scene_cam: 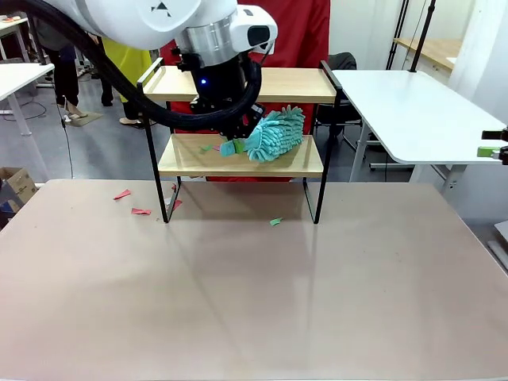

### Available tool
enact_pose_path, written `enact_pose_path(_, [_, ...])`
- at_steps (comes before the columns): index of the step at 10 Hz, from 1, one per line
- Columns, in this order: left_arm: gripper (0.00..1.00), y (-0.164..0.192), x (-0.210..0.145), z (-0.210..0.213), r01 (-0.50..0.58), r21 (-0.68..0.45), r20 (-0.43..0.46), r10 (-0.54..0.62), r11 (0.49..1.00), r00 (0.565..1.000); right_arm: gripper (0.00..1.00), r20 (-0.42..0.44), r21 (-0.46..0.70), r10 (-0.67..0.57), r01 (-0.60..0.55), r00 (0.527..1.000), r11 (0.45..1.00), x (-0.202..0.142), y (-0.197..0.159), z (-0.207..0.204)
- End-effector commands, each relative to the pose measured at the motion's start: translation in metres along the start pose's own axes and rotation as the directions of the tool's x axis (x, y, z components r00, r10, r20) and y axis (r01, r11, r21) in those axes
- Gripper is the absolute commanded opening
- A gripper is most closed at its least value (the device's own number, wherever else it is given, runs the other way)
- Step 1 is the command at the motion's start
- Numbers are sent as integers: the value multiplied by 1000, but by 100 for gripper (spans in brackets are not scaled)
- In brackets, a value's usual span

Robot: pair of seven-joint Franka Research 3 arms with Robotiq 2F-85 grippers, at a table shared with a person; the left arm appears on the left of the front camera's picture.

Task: Clean the shelf.
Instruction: Clean the specific section of the Shelf indicated by the human with the Duster.

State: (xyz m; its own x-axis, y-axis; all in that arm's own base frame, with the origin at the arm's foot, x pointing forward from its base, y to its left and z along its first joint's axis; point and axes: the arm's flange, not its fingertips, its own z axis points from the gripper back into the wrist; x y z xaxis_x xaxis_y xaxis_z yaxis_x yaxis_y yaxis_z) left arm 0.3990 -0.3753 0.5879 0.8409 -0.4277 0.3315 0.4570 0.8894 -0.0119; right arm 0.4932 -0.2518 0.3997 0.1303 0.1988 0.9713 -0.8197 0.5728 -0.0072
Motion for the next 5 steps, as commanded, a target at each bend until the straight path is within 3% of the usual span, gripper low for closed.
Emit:
enact_pose_path(1, [13,-31,4,3,-110,52,45,108,993,993,100,2,0,6,-6,1000,1000,3,0,-1])
enact_pose_path(5, [13,-83,13,-9,-218,68,89,211,974,973,100,2,0,6,-6,1000,1000,3,0,-1])
